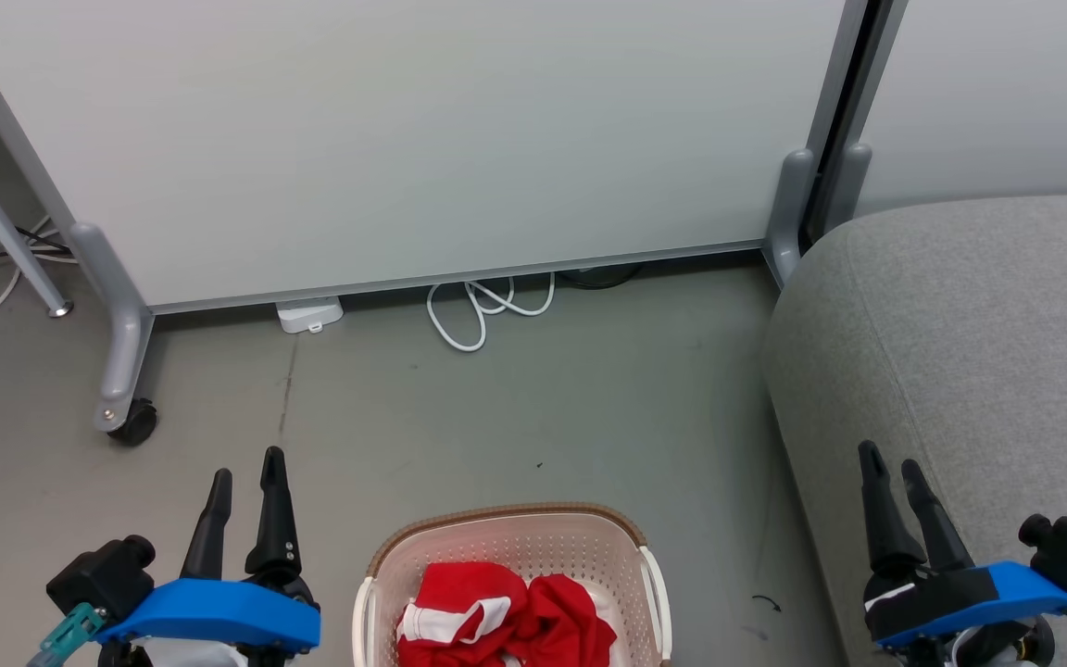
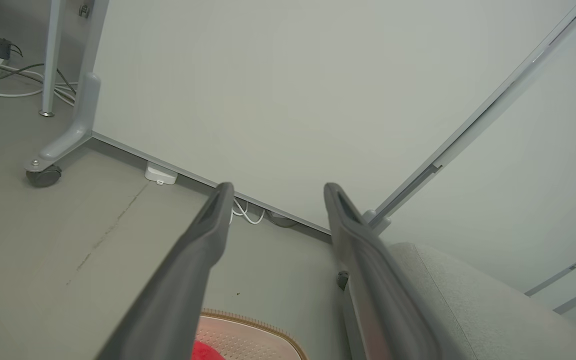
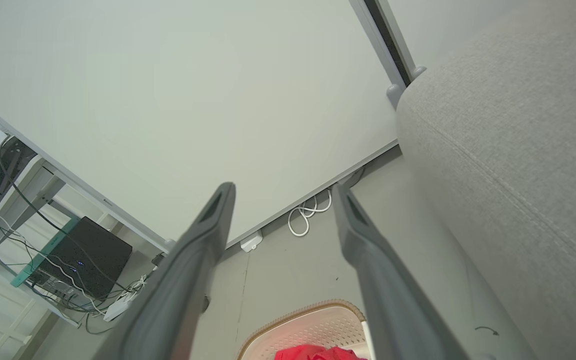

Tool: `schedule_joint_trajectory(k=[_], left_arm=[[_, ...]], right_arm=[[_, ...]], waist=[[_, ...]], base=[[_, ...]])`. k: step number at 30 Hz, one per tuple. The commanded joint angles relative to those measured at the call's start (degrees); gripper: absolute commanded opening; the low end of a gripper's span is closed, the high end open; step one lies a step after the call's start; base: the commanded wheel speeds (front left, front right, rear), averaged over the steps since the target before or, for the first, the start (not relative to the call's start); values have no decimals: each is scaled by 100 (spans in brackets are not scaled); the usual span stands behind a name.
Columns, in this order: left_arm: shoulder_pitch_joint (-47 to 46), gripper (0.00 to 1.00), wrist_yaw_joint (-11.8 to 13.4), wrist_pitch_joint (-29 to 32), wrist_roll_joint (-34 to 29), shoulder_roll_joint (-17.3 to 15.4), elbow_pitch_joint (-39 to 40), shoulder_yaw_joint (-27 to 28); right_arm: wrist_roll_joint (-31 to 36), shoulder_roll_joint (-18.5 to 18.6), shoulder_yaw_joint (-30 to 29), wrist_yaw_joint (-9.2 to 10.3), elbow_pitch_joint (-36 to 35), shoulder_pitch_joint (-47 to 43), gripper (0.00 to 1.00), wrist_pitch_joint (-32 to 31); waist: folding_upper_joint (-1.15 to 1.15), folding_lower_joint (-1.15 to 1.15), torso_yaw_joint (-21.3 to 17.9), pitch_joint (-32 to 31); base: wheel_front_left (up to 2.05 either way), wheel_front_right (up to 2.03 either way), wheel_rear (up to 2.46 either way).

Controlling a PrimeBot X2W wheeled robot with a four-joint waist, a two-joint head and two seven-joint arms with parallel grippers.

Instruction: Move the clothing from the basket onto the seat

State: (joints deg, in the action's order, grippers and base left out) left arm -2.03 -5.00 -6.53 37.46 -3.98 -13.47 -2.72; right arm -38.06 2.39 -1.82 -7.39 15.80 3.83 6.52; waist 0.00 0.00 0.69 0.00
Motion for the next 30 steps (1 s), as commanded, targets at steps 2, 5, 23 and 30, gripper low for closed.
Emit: schedule_joint_trajectory(k=[2,5,23,30], left_arm=[[-30,100,34,-52,-162,-54,59,-27],[-4,100,37,-99,-331,-54,23,-44],[15,100,16,-369,-1345,-71,-150,-199],[52,100,21,-462,-1712,-74,-149,-251]], right_arm=[[176,42,9,-9,-34,121,100,53],[410,43,2,-9,-8,126,100,101],[1721,52,29,-11,58,114,100,305],[2120,55,38,-12,85,95,100,330]], waist=[[0,0,1,-1],[0,0,5,-3],[0,0,33,-42],[0,0,50,-76]], base=[[0,0,0],[0,0,0],[0,0,0],[0,0,0]])
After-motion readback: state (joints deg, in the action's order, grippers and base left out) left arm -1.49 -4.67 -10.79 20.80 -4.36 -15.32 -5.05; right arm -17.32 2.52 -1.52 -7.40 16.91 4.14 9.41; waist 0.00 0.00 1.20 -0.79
